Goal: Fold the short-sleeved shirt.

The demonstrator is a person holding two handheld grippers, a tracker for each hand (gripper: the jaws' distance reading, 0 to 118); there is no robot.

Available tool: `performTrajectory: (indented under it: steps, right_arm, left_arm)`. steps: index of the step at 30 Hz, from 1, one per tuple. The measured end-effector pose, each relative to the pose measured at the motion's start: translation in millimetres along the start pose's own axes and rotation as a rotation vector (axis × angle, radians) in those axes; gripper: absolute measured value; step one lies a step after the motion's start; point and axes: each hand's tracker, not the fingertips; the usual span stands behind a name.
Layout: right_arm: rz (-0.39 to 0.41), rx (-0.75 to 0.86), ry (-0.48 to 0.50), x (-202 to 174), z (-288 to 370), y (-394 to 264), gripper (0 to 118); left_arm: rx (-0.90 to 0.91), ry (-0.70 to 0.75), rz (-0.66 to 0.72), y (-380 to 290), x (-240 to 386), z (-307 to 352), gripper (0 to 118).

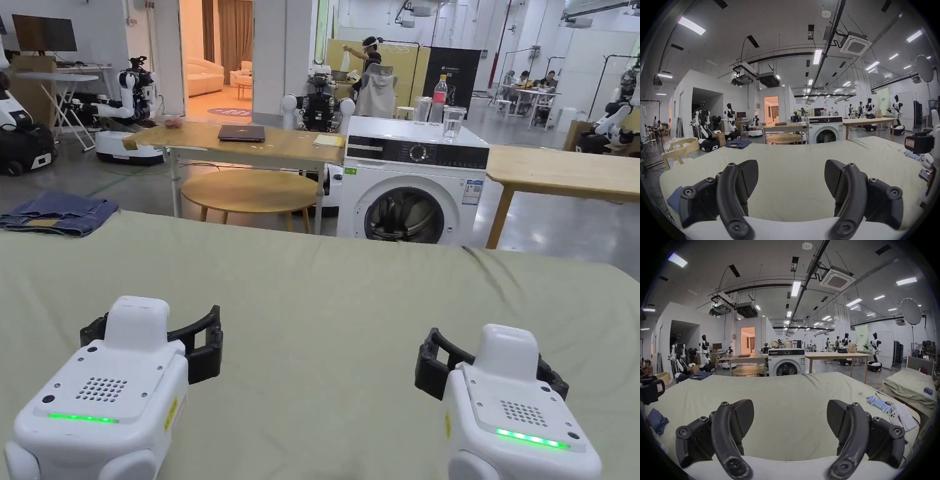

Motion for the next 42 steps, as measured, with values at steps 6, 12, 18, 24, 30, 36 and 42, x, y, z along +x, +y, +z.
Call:
performTrajectory:
  steps: [6, 12, 18, 24, 30, 36, 42]
  right_arm:
    - [-0.04, -0.035, 0.002, 1.9, -3.6, 3.3, 97]
    - [-0.022, -0.046, -0.031, 1.5, -9.0, 1.0, 97]
    - [-0.043, -0.06, -0.021, 3.8, -8.6, 1.3, 97]
    - [-0.029, -0.052, -0.016, 3.4, -7.0, 1.0, 97]
    - [-0.025, -0.047, -0.016, 0.3, -8.5, 1.7, 97]
    - [-0.015, -0.05, -0.011, -4.8, -9.3, 0.9, 97]
    - [-0.015, -0.044, -0.02, -8.1, -6.1, 0.3, 97]
  left_arm:
    - [0.01, -0.003, 0.042, -2.7, -1.4, 1.2, 85]
    - [0.001, -0.009, 0.015, -3.2, -0.5, -3.3, 85]
    - [0.003, -0.017, 0.025, -2.9, -2.0, -1.4, 85]
    - [0.004, -0.008, 0.033, -0.5, -2.0, -1.4, 85]
    - [0.003, -0.015, 0.042, -1.4, -3.6, 1.4, 85]
    - [-0.017, -0.005, 0.041, -3.5, -6.1, 1.2, 85]
    - [-0.017, -0.014, 0.05, -7.0, -9.0, 4.7, 85]
